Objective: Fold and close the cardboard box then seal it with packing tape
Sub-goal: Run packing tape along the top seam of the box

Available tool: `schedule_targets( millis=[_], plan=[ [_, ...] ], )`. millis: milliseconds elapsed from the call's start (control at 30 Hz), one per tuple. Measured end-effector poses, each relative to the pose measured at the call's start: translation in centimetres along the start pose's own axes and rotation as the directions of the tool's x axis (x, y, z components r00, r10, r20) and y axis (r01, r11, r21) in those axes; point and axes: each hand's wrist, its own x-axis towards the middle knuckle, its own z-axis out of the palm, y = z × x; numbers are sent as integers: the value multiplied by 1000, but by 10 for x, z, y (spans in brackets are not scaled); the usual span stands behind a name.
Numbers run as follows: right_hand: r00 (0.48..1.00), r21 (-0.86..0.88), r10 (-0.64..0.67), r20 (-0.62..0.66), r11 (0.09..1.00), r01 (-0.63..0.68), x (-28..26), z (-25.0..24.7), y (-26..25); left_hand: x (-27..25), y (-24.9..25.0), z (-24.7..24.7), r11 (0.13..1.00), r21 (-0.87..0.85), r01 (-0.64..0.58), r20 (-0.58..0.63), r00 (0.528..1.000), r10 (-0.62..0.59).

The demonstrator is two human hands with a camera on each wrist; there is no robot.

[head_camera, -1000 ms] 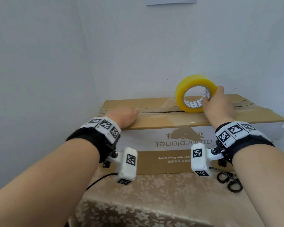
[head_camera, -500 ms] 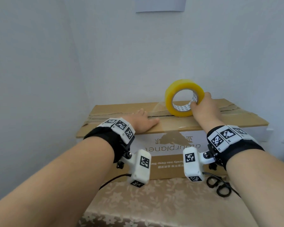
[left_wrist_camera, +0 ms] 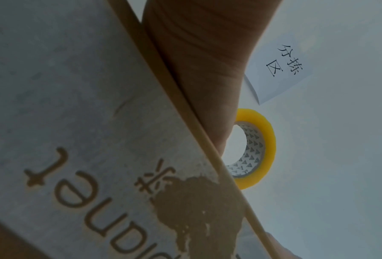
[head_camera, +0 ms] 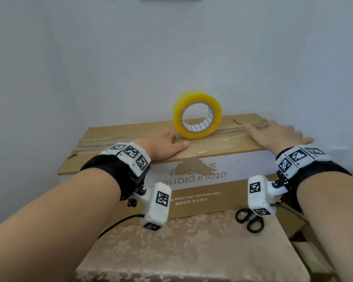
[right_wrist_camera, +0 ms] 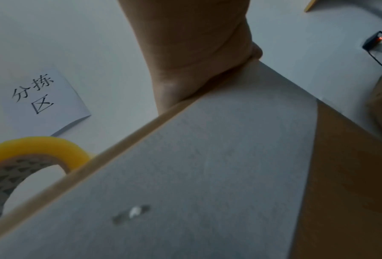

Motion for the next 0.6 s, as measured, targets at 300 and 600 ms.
schedule_targets(
  millis=[300,600],
  plan=[
    [999,88,-27,-23,996,29,-28,2,-37,-8,-37,-5,991,-63,119,-24,992,-121],
    [941,164,-317,-116,929,333,-93,16,-118,-38,-88,-5,975,-116,189,-64,978,-197]
  ],
)
